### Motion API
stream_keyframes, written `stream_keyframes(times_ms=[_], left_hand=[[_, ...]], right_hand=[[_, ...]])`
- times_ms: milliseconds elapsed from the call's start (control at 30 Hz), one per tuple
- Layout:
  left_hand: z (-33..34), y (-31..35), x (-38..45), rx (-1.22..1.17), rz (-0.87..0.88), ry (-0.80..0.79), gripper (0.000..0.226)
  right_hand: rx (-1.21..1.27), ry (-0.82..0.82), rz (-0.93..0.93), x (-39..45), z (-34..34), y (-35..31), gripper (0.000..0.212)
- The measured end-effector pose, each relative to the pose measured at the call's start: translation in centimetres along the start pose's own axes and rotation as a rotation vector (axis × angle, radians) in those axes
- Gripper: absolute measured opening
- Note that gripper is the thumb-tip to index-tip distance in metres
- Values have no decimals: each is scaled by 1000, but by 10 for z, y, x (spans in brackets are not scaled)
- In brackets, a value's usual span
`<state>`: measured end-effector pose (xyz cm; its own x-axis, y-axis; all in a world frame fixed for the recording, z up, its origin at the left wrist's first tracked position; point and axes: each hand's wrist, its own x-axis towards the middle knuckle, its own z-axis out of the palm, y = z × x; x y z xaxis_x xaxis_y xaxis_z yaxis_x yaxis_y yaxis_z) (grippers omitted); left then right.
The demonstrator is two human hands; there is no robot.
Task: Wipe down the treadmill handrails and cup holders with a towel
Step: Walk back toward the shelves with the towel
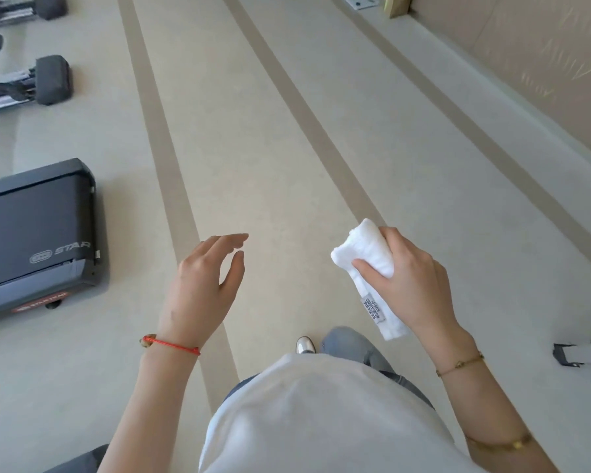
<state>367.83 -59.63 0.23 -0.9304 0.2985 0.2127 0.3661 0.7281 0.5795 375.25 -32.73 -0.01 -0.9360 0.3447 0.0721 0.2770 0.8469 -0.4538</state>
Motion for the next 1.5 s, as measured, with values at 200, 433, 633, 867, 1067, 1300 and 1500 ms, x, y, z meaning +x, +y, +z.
stream_keyframes(times_ms=[200,433,633,867,1067,1300,1500], left_hand=[[2,-39,103,-11,-49,-7,23],[20,-99,240,28,-128,20,24],[13,-136,384,53,-168,69,24],[13,-177,532,59,-184,81,24],[34,-223,662,26,-147,48,24],[49,-283,846,-2,-64,32,23],[52,-317,1010,-12,21,-21,23]], right_hand=[[-1,-42,-31,115,27,-24,33],[7,-84,-105,279,79,-53,33],[18,-103,-145,443,102,-91,34],[25,-149,-146,599,123,-127,32],[35,-114,-133,715,160,-145,33],[-1,-110,-80,879,194,-172,35],[5,-32,-23,1022,206,-203,33]])
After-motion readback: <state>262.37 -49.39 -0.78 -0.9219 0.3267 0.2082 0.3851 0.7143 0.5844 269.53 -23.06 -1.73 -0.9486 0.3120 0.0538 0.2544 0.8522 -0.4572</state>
